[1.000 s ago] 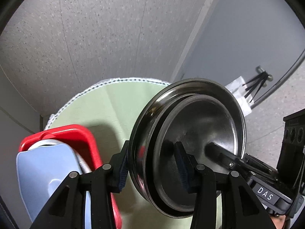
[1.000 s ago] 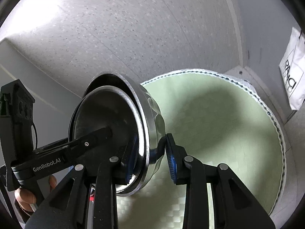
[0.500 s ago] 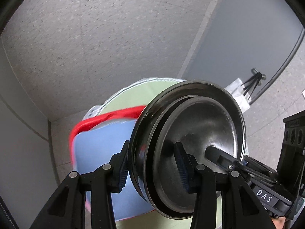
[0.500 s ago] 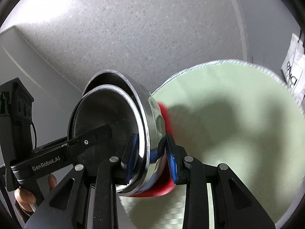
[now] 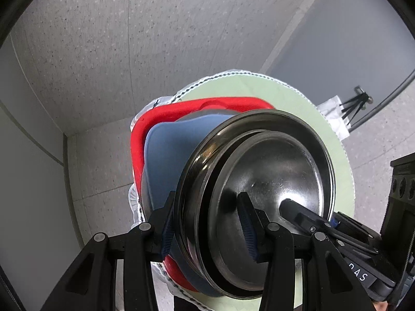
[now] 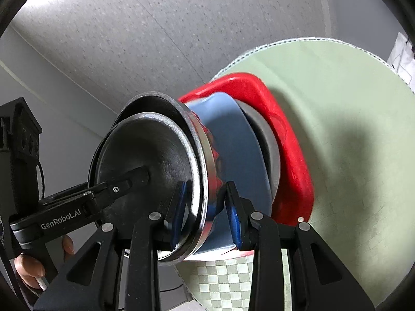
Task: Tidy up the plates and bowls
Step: 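Carry the bowl stack into the red basin over the blue plate, open both grippers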
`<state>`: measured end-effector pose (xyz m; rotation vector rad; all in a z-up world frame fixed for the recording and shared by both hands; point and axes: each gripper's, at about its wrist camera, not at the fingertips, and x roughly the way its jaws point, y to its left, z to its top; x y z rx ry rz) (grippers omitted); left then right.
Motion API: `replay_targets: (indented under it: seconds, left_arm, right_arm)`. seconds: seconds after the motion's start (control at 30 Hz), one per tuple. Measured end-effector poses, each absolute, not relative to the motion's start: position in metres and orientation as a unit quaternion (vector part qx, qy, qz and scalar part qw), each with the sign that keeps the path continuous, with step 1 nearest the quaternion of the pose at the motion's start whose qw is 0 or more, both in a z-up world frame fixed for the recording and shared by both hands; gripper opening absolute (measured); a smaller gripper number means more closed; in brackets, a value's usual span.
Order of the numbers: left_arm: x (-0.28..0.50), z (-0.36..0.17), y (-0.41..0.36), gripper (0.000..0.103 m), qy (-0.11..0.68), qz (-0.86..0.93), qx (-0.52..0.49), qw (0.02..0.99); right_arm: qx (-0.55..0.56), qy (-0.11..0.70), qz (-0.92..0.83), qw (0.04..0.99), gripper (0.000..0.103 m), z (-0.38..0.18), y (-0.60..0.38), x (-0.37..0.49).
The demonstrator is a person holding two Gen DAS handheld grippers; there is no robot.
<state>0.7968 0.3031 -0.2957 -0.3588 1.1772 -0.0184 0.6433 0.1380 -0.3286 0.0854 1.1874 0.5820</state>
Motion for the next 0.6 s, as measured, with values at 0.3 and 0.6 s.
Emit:
replay_targets:
  seconds: [0.3, 0.6]
  left_arm:
    - [0.827, -0.318, 0.297, 0.041, 0.557, 0.003, -0.157, 0.815]
    - [0.82, -0.296, 0.283, 0.074, 0.51, 0.003, -0.14, 0.849]
  right_arm:
    - [0.003, 0.547, 0.239, 0.802, 0.035, -0.34, 0.156, 0.648]
    - [0.002, 0.51, 0.239, 0.826, 0.06, -0.32, 0.149, 0.633]
